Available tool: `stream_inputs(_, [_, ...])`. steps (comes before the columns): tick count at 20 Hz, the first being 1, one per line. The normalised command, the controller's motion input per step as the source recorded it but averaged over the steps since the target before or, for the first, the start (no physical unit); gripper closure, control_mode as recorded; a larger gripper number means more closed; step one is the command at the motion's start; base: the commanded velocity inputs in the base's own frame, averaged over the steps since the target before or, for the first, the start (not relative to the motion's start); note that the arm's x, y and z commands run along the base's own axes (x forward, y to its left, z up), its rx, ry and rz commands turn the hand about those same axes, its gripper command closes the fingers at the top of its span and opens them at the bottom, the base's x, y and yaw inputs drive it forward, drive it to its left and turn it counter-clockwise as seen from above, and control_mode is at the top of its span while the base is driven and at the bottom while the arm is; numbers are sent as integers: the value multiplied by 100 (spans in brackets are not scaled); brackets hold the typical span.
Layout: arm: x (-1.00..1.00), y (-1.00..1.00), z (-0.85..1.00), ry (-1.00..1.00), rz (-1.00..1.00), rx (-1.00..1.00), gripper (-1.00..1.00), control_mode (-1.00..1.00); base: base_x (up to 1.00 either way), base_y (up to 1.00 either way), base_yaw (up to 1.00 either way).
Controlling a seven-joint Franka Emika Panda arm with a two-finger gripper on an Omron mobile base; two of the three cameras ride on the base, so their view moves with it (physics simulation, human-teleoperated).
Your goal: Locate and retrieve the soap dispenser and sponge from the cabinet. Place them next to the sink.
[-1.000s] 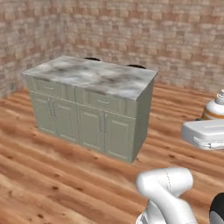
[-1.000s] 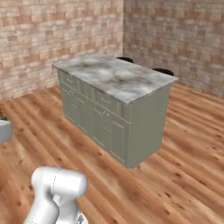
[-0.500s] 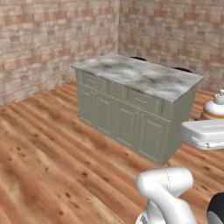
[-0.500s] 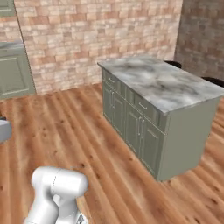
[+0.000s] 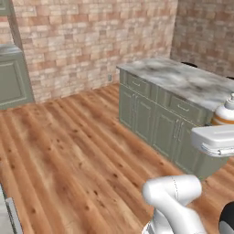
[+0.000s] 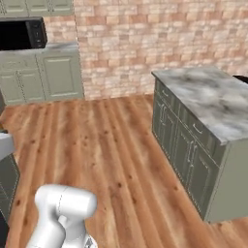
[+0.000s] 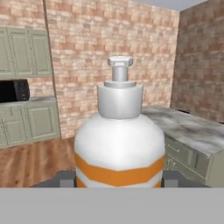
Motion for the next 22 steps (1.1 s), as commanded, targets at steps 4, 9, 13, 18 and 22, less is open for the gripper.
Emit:
stream_inputs(4, [0, 0, 0, 0, 0, 0, 100, 100, 24, 21, 41])
stream_inputs(9, [0, 0, 0, 0, 0, 0, 100, 100, 19, 21, 42])
stream_inputs(13, [0, 0, 0, 0, 0, 0, 100, 100, 14, 23, 43])
stream_inputs(18, [0, 0, 0, 0, 0, 0, 100, 100, 13, 23, 43])
stream_inputs(22, [0, 0, 0, 0, 0, 0, 100, 100, 5, 20, 48])
